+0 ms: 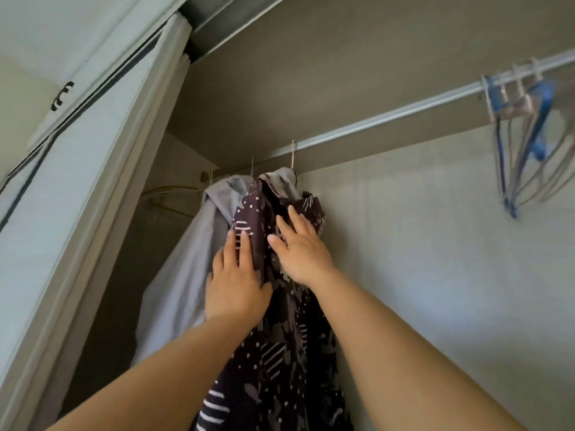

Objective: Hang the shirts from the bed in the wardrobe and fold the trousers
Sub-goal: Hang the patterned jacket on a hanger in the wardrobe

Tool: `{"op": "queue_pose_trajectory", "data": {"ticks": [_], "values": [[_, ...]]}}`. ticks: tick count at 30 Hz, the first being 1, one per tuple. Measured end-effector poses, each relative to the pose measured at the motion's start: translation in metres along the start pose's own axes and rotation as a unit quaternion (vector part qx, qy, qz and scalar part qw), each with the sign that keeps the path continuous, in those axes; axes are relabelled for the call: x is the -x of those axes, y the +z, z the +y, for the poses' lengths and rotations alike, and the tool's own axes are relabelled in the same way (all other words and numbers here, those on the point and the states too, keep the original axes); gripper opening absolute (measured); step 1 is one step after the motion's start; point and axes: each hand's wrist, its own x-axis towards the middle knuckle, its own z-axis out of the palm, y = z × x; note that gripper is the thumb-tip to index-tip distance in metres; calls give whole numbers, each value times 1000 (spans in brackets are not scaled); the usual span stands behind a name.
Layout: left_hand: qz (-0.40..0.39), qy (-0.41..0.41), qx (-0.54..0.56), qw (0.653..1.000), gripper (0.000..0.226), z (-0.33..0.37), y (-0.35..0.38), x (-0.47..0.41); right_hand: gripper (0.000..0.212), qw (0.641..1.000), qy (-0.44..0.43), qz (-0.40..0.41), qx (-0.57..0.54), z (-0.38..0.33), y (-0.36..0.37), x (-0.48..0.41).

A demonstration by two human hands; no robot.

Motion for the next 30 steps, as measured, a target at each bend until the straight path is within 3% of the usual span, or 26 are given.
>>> {"op": "queue_pose_trajectory", "data": {"ticks": [5,10,14,22,30], "values": [[61,82,-126,987,94,4,1,45,56,998,45,-18,-32,22,8,63],[76,148,-105,980,60,12,4,91,58,992,111,-10,-64,33,28,127],[58,148,-127,979,59,9,12,123,57,980,170,-17,-106,28,44,171],[26,143,-144,979,60,-4,7,176,55,977,178,10,-119,6,50,232],[-10,65,-209,976,58,-18,-37,224,55,986,112,21,-123,-38,54,272]]}}
